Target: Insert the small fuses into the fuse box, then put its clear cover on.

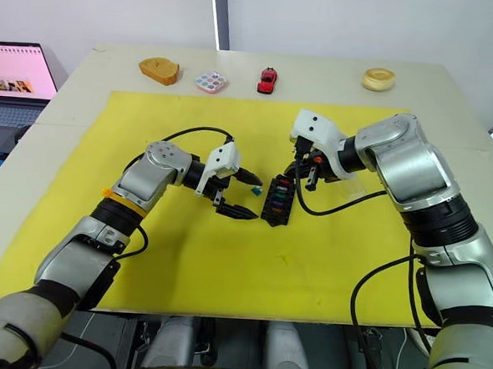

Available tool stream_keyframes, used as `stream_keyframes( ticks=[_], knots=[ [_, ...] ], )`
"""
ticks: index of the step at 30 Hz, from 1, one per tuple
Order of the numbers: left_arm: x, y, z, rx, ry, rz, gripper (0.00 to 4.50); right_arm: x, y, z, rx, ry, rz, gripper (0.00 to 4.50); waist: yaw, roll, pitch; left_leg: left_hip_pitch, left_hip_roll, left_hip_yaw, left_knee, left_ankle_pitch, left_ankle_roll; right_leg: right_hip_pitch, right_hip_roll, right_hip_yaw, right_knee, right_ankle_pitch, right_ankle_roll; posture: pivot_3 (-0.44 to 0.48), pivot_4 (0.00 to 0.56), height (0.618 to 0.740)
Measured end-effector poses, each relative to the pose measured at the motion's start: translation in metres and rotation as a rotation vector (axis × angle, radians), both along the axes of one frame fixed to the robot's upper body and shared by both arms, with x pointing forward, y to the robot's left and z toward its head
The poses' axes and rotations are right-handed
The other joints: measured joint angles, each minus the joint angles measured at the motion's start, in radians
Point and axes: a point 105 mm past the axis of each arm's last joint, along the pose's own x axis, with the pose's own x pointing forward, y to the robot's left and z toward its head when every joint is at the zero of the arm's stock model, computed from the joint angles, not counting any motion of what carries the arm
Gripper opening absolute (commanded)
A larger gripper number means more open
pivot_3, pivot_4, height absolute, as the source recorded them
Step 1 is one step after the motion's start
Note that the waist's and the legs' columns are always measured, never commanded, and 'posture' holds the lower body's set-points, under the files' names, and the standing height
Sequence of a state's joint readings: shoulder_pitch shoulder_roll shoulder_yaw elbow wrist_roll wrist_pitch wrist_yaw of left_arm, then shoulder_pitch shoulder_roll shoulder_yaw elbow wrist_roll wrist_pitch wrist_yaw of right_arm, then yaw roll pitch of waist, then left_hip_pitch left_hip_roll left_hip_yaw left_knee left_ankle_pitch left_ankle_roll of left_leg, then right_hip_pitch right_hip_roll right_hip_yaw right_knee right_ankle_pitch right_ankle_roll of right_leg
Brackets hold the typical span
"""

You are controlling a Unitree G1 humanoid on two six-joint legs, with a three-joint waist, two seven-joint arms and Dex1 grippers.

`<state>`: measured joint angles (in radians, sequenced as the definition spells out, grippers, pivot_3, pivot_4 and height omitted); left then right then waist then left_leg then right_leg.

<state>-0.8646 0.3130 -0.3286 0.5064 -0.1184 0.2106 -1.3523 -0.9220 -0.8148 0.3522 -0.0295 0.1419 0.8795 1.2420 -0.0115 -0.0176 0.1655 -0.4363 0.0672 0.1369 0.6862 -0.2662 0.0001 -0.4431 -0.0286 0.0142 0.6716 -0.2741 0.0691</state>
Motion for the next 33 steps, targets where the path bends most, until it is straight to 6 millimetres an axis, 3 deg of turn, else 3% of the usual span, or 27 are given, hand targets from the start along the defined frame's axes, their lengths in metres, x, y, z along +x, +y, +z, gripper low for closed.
stream_keyframes(
  ticks=[14,33],
  knots=[
    [0.000,0.001,0.000,0.002,-0.003,0.003,4.50,0.005,-0.006,-0.019,-0.025,0.033,-0.017,0.01,0.000,0.000,0.000,0.000,0.000,0.000,0.000,0.000,0.000,0.000,0.000,0.000,0.000,0.000,0.000,0.000,0.150,0.740],
    [0.001,0.001,0.000,0.001,-0.004,0.005,4.50,0.005,-0.006,-0.022,-0.039,0.018,-0.011,0.01,0.000,0.000,0.000,0.000,0.000,0.000,0.000,0.000,0.000,0.000,0.000,0.000,0.000,0.000,0.000,0.000,0.150,0.740]
  ],
)
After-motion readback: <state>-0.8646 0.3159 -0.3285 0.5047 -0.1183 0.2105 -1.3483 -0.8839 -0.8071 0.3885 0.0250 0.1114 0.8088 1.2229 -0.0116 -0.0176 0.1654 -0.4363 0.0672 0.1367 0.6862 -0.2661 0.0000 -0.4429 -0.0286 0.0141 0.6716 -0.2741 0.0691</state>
